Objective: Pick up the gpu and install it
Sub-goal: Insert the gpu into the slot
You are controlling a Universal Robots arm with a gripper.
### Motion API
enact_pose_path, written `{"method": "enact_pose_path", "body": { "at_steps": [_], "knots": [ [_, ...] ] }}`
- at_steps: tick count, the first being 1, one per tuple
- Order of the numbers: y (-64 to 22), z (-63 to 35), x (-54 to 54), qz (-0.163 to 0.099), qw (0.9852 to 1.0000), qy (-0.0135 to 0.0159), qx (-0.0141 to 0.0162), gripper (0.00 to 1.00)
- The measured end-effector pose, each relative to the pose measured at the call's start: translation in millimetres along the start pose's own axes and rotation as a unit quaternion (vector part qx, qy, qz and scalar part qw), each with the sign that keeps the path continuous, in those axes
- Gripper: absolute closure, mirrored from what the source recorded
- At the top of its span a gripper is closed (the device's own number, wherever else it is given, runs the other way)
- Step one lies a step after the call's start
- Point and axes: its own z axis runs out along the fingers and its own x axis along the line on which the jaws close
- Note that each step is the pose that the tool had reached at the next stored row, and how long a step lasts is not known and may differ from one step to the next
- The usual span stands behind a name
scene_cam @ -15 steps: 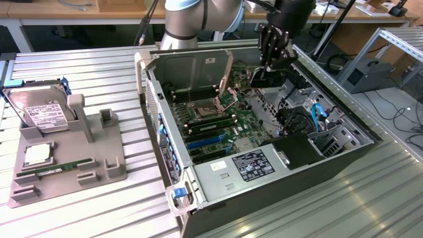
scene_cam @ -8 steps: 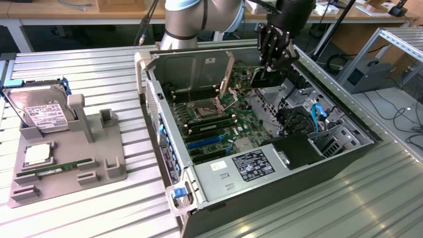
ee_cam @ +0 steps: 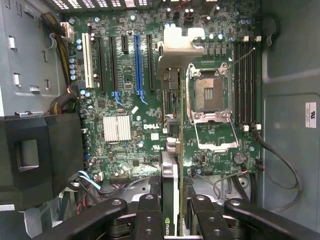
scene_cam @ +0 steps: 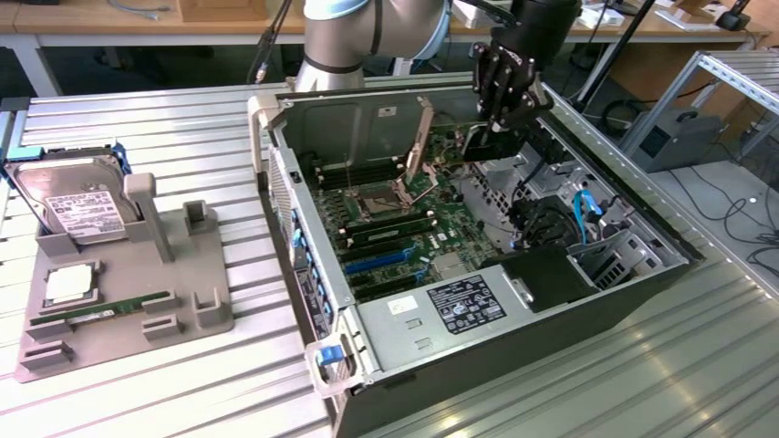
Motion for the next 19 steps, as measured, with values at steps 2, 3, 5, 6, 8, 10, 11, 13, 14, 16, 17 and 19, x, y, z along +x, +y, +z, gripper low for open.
{"method": "enact_pose_path", "body": {
  "at_steps": [2, 3, 5, 6, 8, 10, 11, 13, 14, 16, 17, 19],
  "knots": [
    [0.0, 0.0, 0.0, -0.004, 1.0, -0.0001, 0.0, 0.73],
    [0.0, 0.0, 0.0, -0.007, 1.0, -0.0002, 0.0, 0.73],
    [0.0, 0.0, 0.0, -0.014, 0.9999, -0.0004, -0.0001, 0.73],
    [-0.1, 0.0, 0.0, -0.016, 0.9999, -0.0005, -0.0001, 0.73],
    [0.0, 0.1, 0.0, -0.021, 0.9998, -0.0006, -0.0001, 0.73],
    [0.0, 0.1, 0.0, -0.028, 0.9996, -0.0008, -0.0002, 0.73],
    [0.0, 0.1, 0.0, -0.029, 0.9996, -0.0008, -0.0002, 0.73],
    [0.0, 0.1, 0.0, -0.034, 0.9994, -0.001, -0.0002, 0.73],
    [0.0, 0.1, 0.0, -0.038, 0.9993, -0.0011, -0.0002, 0.73],
    [0.0, 0.2, 0.0, -0.044, 0.999, -0.0013, -0.0002, 0.73],
    [0.0, 0.1, 0.0, -0.046, 0.999, -0.0013, -0.0002, 0.73],
    [0.0, 0.2, 0.0, -0.051, 0.9987, -0.0015, -0.0003, 0.73]
  ]
}}
